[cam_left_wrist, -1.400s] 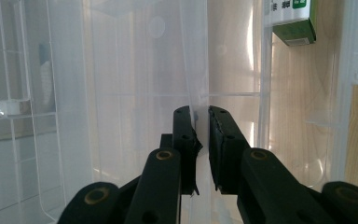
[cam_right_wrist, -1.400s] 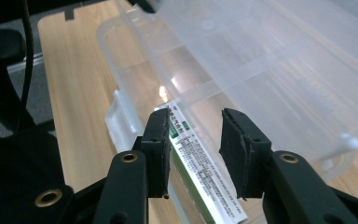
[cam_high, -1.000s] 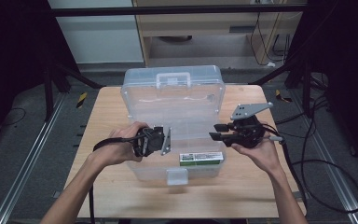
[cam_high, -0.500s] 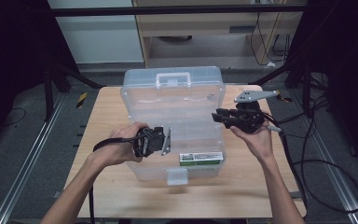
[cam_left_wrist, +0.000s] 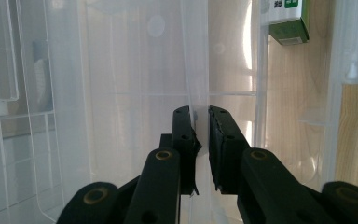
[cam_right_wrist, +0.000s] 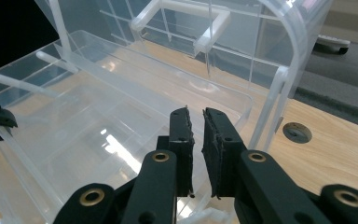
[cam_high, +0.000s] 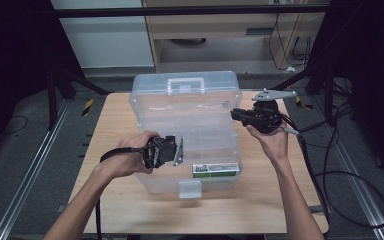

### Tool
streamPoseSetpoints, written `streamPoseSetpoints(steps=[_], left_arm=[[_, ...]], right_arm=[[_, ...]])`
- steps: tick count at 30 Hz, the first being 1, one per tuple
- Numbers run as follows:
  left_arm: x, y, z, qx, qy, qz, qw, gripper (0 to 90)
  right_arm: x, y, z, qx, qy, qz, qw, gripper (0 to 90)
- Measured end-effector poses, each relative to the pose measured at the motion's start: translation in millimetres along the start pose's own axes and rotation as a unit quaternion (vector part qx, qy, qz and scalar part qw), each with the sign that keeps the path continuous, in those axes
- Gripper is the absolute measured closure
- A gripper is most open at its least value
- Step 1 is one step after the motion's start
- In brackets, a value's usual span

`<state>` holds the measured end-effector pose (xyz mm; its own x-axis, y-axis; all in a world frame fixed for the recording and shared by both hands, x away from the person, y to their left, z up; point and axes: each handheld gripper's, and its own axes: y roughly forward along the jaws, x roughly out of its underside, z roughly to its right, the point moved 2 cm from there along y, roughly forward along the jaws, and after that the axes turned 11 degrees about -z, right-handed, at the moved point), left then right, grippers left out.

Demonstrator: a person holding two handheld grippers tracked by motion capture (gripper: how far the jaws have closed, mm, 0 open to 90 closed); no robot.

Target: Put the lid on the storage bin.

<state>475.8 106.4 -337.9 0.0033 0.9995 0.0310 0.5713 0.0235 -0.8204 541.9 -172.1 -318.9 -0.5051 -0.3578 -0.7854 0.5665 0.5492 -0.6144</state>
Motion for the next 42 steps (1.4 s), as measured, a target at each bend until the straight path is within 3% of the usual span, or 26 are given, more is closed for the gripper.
streamPoseSetpoints(steps=[11, 23, 42], left_arm=[[-0.7, 0.0, 1.8, 0.000, -0.001, -0.002, 1.0000, 80.9], [-0.8, 0.7, 5.3, 0.003, 0.000, 0.000, 1.0000, 80.9], [-0.5, 0.9, 12.1, 0.012, -0.004, -0.002, 0.9999, 80.5]], right_arm=[[-3.6, 0.2, 11.9, 0.009, 0.024, 0.002, 0.9997, 89.7], [-4.4, -0.4, 15.9, 0.017, 0.031, -0.002, 0.9994, 90.0], [-0.9, -7.8, 12.1, 0.015, 0.016, -0.008, 0.9997, 90.0]])
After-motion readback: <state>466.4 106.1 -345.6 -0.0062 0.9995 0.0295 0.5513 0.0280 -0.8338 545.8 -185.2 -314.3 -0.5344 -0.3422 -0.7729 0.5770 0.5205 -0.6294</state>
